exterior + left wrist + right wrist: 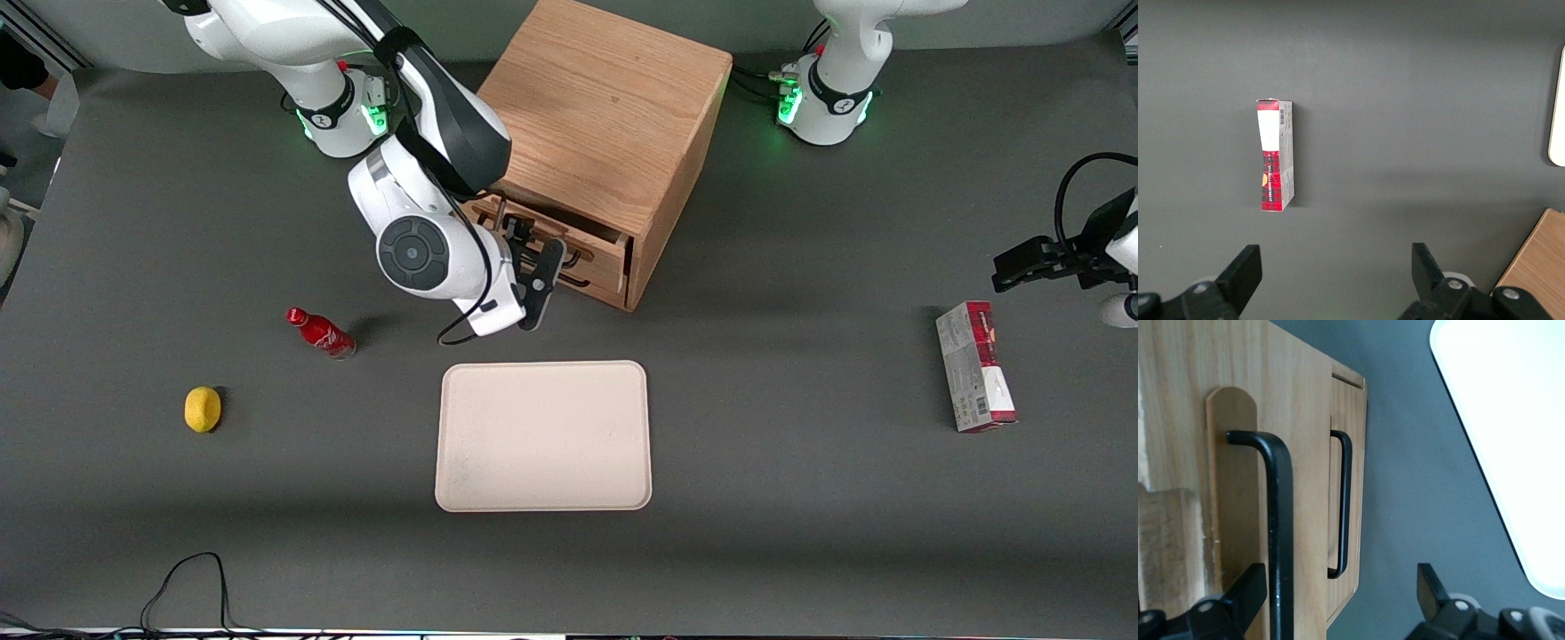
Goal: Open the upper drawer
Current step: 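Pull the upper drawer outward by its handle with the right gripper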
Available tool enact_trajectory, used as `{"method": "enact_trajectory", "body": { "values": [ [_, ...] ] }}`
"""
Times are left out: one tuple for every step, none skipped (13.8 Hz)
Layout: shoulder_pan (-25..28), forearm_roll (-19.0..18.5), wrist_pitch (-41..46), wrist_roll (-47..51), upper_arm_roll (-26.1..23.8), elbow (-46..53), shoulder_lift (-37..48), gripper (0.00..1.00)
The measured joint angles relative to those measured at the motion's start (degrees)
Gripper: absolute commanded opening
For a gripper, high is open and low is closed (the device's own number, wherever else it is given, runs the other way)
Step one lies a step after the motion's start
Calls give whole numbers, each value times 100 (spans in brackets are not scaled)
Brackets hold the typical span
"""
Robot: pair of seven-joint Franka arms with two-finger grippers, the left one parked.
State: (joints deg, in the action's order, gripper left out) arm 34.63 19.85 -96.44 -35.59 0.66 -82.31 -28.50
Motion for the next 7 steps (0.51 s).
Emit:
{"method": "enact_trajectory", "body": {
  "values": [
    [-37, 0, -14, -22, 4, 1, 0, 100],
    [-77, -1, -31, -87, 5, 1, 0, 100],
    [-114, -1, -51, -161, 5, 1, -1, 100],
    [-141, -1, -59, -191, 6, 1, -1, 100],
    [-152, -1, -68, -202, 6, 1, -2, 100],
    [-152, -1, -91, -203, 6, 0, -3, 100],
    [-152, -1, -142, -203, 7, -1, -5, 100]
  ]
}}
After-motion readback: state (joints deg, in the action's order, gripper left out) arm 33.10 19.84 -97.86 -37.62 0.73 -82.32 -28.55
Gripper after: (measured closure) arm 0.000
